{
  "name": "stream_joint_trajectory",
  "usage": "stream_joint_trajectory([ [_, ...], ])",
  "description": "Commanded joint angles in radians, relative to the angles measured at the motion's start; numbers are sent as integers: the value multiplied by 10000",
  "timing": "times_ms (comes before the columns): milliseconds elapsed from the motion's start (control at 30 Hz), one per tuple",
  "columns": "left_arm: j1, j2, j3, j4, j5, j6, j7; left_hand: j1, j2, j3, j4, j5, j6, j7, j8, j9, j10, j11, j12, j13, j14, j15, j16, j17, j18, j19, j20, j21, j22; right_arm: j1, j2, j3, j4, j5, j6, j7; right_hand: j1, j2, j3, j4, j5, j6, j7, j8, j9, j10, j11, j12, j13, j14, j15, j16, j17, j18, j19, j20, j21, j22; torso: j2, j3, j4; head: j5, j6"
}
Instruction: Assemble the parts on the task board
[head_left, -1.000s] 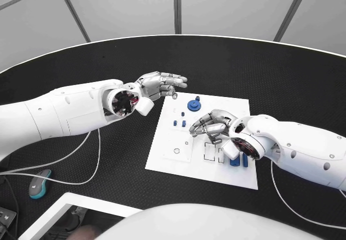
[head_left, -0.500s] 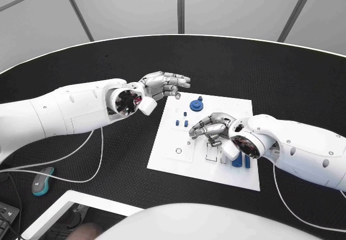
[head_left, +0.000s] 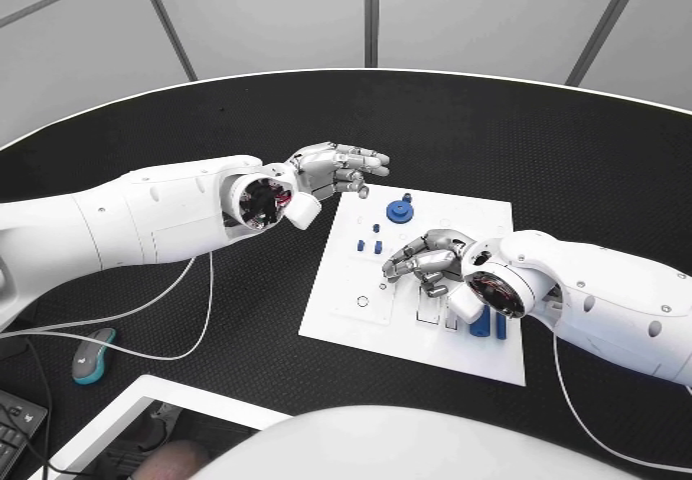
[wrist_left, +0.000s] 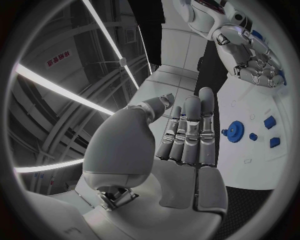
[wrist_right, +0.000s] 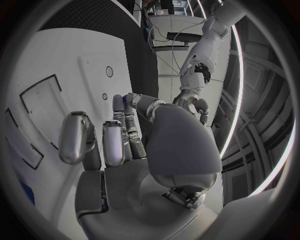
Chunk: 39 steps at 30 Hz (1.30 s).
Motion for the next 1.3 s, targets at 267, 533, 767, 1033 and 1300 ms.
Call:
stream_joint_trajectory([
  [267,1,16,0,3,0,-4,-5,90,36,-47,-14,-12,-32,11,-56,-13,-83,-15,48,12,-43,0,32,-11,148,-21,72,-64,-15,-1,83,-5,-158,110,134,-376,-29,94,43,36,59,18,-19,36,21,68,-2,-17,-12,426,-36,7,21,-142,224,-25,-14,1271,-1,1,-4,134,2],
  [533,2,31,1,-1,0,-9,-13,90,36,-47,-14,-12,-32,11,-56,-13,-83,-15,48,12,-43,0,32,-11,148,-21,72,-64,-15,0,147,-6,-305,457,217,-549,-32,97,42,37,69,17,-20,37,25,70,-2,-18,-12,424,-35,4,16,-148,230,-25,15,1284,-7,5,-8,206,2],
  [767,2,47,1,-31,0,-9,-16,97,40,-59,-8,-13,-48,21,-62,-10,-116,-6,77,20,-54,10,52,-24,149,-23,83,-67,-17,0,220,-6,-442,853,291,-669,-36,98,40,38,74,17,-20,39,28,73,-2,-17,-12,422,-35,-1,9,-150,232,-24,25,1289,-10,0,-10,246,2],
  [1033,2,62,1,-50,0,-9,-20,97,40,-59,-8,-13,-48,21,-62,-10,-116,-6,77,20,-54,10,52,-24,149,-23,83,-67,-17,0,293,-6,-557,1031,396,-780,-39,100,39,40,76,17,-20,40,30,74,-2,-17,-12,426,-35,10,26,-154,236,-24,44,1297,-9,-3,-6,292,2],
  [1300,2,85,1,-60,0,-5,-21,97,40,-59,-8,-13,-48,21,-62,-10,-116,-6,77,20,-54,10,52,-24,149,-23,83,-67,-17,-1,398,-9,-660,1055,468,-902,-48,110,37,45,85,15,-22,43,38,81,-3,-17,-11,419,-35,-5,3,-153,233,-24,39,1296,-7,5,-7,321,2],
])
